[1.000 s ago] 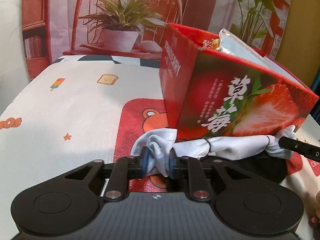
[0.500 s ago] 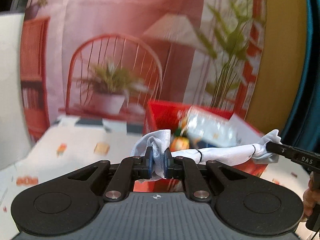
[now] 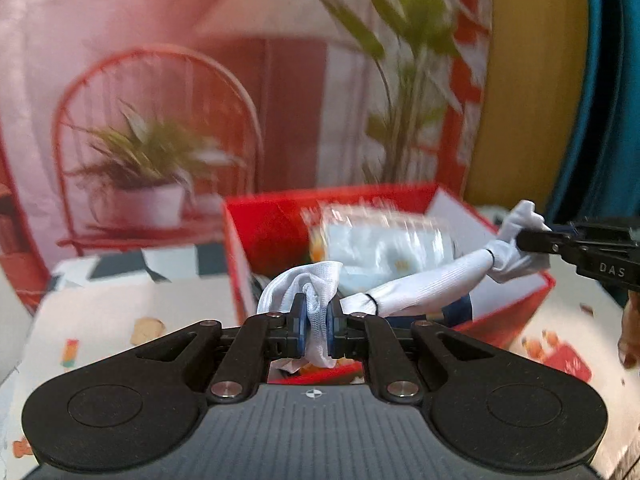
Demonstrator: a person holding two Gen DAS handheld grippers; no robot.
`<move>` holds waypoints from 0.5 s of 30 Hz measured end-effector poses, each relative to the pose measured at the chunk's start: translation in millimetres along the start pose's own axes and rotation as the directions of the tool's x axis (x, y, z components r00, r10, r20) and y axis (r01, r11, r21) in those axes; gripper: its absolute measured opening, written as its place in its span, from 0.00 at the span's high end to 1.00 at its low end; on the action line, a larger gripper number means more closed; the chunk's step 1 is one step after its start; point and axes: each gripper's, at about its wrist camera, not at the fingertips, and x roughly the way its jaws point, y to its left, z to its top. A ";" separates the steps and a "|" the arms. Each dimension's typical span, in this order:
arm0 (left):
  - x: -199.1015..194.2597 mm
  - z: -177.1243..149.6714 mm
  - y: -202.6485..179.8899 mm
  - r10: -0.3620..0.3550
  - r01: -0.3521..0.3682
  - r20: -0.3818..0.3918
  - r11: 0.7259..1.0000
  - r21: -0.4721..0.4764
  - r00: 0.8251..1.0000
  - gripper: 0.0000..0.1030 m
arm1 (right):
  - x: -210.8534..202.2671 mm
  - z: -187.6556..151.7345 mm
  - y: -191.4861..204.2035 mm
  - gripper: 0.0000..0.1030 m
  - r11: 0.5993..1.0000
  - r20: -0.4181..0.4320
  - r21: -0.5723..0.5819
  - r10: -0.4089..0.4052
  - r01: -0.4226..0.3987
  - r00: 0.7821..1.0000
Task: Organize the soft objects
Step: 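Lift the white cloth with the left gripper and release it into the box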
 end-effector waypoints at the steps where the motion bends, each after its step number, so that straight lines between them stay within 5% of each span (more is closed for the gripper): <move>1: 8.9 0.4 -1.3 -0.004 0.004 -0.034 1.000 0.009 0.999 0.90 | 5.9 -1.5 -0.2 0.91 1.000 -0.032 -0.018 -0.006 0.006 0.999; 9: 51.6 2.9 0.3 -0.027 0.029 -0.165 1.000 0.010 0.986 0.90 | 41.7 -19.5 -5.2 0.91 1.000 -0.178 0.008 -0.014 0.016 0.984; 15: 58.1 3.7 -5.4 -0.005 0.008 -0.164 1.000 0.023 0.987 0.88 | 54.7 -22.9 -1.0 0.90 1.000 -0.209 0.010 -0.020 0.023 0.978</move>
